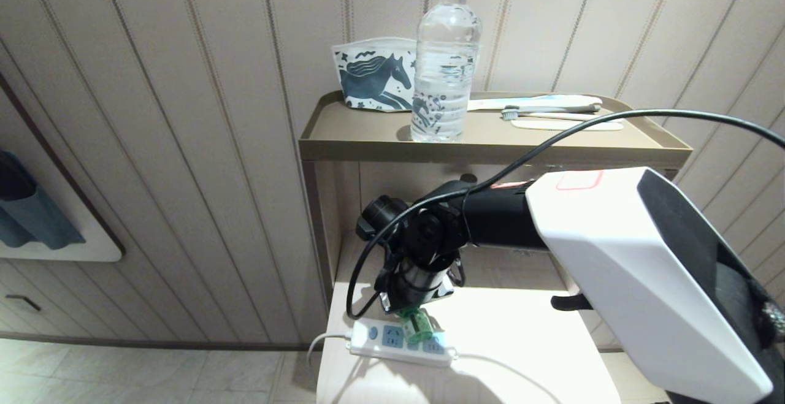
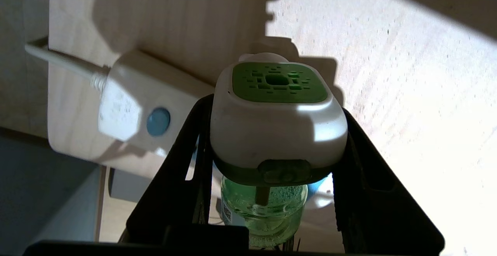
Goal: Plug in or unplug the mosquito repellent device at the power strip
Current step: Insert the plug into the socket
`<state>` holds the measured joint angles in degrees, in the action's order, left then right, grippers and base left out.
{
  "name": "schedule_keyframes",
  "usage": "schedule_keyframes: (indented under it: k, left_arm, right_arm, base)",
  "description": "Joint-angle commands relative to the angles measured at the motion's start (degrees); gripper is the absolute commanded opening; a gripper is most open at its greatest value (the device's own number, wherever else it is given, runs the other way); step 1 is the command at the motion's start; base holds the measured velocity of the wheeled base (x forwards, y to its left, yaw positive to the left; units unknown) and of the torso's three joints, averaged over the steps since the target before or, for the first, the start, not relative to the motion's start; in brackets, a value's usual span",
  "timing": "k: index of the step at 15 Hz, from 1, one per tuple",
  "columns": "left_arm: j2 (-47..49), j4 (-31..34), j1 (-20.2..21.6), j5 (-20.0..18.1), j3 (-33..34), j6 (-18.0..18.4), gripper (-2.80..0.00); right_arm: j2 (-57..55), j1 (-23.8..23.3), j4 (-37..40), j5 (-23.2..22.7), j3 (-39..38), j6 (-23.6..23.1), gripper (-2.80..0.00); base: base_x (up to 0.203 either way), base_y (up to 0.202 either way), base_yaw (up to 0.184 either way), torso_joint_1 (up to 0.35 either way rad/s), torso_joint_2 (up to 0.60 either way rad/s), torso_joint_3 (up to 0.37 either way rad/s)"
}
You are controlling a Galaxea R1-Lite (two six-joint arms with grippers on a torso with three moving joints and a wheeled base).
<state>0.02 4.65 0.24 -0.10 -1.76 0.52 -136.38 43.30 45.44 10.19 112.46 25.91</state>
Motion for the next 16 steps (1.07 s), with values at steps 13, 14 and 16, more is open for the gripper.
schedule_keyframes:
  k: [13, 14, 16]
  left_arm:
    - [-0.02, 0.16, 0.02, 0.01, -0.07, 0.00, -2.80]
    - [-0.02, 0.19, 0.02, 0.01, 0.00, 0.00, -2.80]
    - [-0.02, 0.19, 0.02, 0.01, -0.08, 0.00, -2.80]
  right_arm:
    - [1.35, 1.64, -0.64, 0.28, -0.05, -0.25, -2.80]
    - [1.94, 1.40, -0.62, 0.27, -0.12, -0.16, -2.80]
    - [2.74, 0.88, -0.79, 0.49, -0.05, 0.10, -2.80]
  base:
    - [0.000, 0.000, 0.000, 0.000, 0.00, 0.000]
    - [0.000, 0.000, 0.000, 0.000, 0.00, 0.000]
    - [0.000, 0.000, 0.000, 0.000, 0.00, 0.000]
